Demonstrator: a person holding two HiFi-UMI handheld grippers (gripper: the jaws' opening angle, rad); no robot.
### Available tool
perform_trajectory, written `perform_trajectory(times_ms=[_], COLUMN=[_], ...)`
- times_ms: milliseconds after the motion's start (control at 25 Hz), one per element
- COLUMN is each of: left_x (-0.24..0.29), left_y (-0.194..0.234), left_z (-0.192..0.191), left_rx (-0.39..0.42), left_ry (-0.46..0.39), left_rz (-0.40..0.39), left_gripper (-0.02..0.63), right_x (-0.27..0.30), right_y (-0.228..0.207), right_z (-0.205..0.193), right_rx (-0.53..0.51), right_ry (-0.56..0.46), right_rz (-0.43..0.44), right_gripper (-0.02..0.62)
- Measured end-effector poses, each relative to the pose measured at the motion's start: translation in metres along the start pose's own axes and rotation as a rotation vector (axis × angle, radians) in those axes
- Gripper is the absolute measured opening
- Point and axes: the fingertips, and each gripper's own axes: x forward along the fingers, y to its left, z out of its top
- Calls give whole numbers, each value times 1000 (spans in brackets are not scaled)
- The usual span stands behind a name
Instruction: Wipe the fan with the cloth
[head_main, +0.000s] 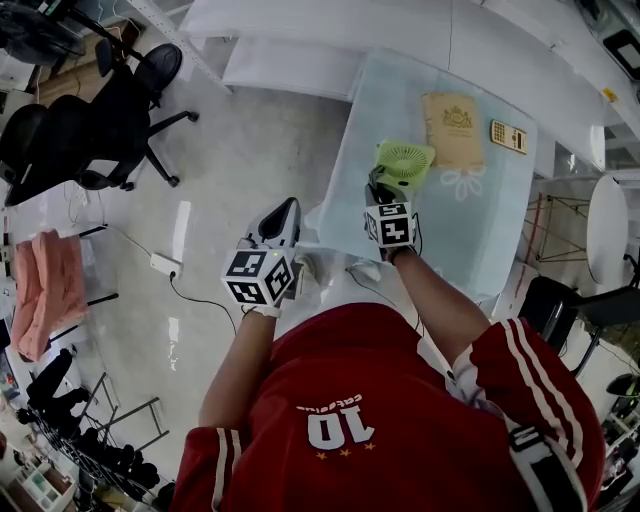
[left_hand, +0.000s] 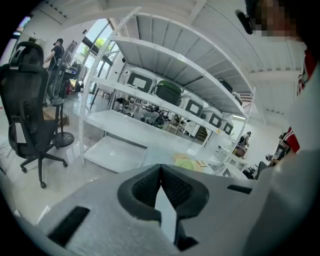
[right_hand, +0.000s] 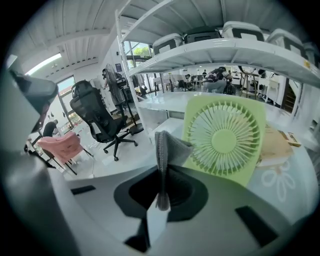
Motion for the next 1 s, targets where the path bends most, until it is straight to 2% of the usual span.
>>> perform_trajectory(times_ms=[280, 680, 1000], left_x=[-13, -27, -61], left_y=[10, 16, 28], left_z=[11, 43, 50], left_rx=[-16, 19, 49], left_ry=[-31, -75, -47], left_rz=[-31, -145, -224], left_gripper=[3, 3, 3], right_x=[-22, -86, -160], right_y=[12, 53, 97], right_z=[5, 31, 56], right_rx=[-13, -50, 39], right_ry=[-3, -75, -207], right_rz=[-41, -78, -108], right_gripper=[21, 21, 23])
